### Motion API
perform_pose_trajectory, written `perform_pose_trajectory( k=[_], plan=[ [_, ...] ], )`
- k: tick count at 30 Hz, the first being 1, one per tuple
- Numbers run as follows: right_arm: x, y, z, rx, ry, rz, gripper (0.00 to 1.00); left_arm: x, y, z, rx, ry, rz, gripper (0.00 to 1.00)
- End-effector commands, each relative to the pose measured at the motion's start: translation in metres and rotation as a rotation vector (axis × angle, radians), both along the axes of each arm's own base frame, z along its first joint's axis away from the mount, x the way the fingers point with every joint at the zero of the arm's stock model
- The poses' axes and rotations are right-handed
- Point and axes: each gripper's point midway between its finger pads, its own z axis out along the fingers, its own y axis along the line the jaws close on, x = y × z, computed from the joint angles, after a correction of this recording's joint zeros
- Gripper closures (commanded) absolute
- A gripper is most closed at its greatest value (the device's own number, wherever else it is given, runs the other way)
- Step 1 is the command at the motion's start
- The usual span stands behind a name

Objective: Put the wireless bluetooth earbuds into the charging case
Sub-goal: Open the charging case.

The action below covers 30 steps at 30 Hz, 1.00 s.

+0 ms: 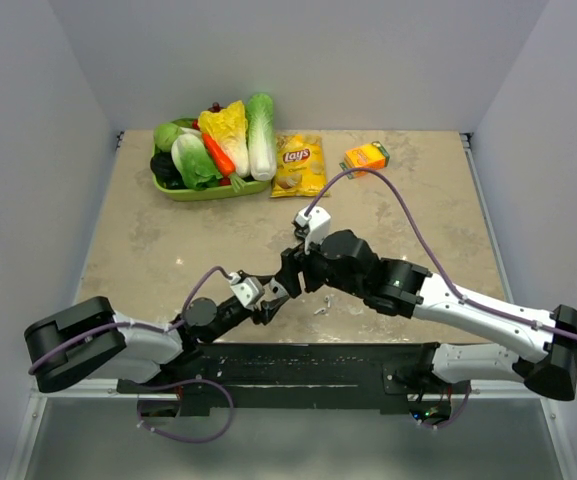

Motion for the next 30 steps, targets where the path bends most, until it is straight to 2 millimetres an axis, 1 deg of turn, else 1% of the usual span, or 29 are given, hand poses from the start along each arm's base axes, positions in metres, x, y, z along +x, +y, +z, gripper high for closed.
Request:
perform_pose_trajectory(
  k=[1, 2, 3, 4, 5, 6, 8, 9, 11, 16, 20, 21, 22, 24, 30],
  plan=[
    [-0.012, 0.008, -0.007, -0.002, 0.035, 0.079, 0.31, -0.022, 0.006, 0.112, -0.317, -0.348, -0.066, 1.00],
    [-0.011, 0.009, -0.009, -0.007, 0.039, 0.077, 0.31, -0.027, 0.004, 0.120, -0.323, -0.379, -0.088, 1.00],
    [-0.011, 0.010, -0.011, -0.011, 0.041, 0.078, 0.31, -0.028, 0.001, 0.117, -0.302, -0.376, -0.100, 1.00],
    [-0.010, 0.011, -0.014, -0.019, 0.046, 0.080, 0.31, -0.029, -0.001, 0.121, -0.305, -0.386, -0.105, 1.00],
    [-0.010, 0.012, -0.015, -0.023, 0.048, 0.079, 0.31, -0.031, 0.001, 0.128, -0.316, -0.403, -0.109, 1.00],
    [-0.009, 0.013, -0.016, -0.027, 0.048, 0.079, 0.31, -0.032, 0.001, 0.128, -0.311, -0.405, -0.109, 1.00],
    [-0.008, 0.014, -0.022, -0.047, 0.052, 0.080, 0.32, -0.033, 0.004, 0.137, -0.331, -0.425, -0.105, 1.00],
    [-0.007, 0.015, -0.025, -0.055, 0.053, 0.078, 0.32, -0.036, 0.002, 0.136, -0.319, -0.427, -0.126, 1.00],
    [-0.006, 0.016, -0.030, -0.064, 0.057, 0.079, 0.33, -0.038, 0.002, 0.142, -0.328, -0.435, -0.131, 1.00],
    [-0.003, 0.014, -0.032, -0.074, 0.054, 0.057, 0.33, -0.041, 0.004, 0.139, -0.324, -0.431, -0.128, 1.00],
    [0.002, 0.008, -0.026, -0.066, 0.036, 0.018, 0.34, -0.042, 0.004, 0.135, -0.314, -0.430, -0.132, 1.00],
    [0.004, 0.005, -0.021, -0.054, 0.025, 0.003, 0.34, -0.043, 0.005, 0.135, -0.314, -0.432, -0.134, 1.00],
    [0.004, 0.004, -0.019, -0.050, 0.020, -0.002, 0.34, -0.039, 0.006, 0.134, -0.314, -0.421, -0.110, 1.00],
    [0.005, 0.001, -0.014, -0.039, 0.010, -0.016, 0.34, -0.039, 0.007, 0.134, -0.312, -0.420, -0.108, 1.00],
    [0.004, -0.003, -0.011, -0.028, 0.005, -0.025, 0.34, -0.038, 0.007, 0.134, -0.308, -0.419, -0.098, 1.00]
  ],
)
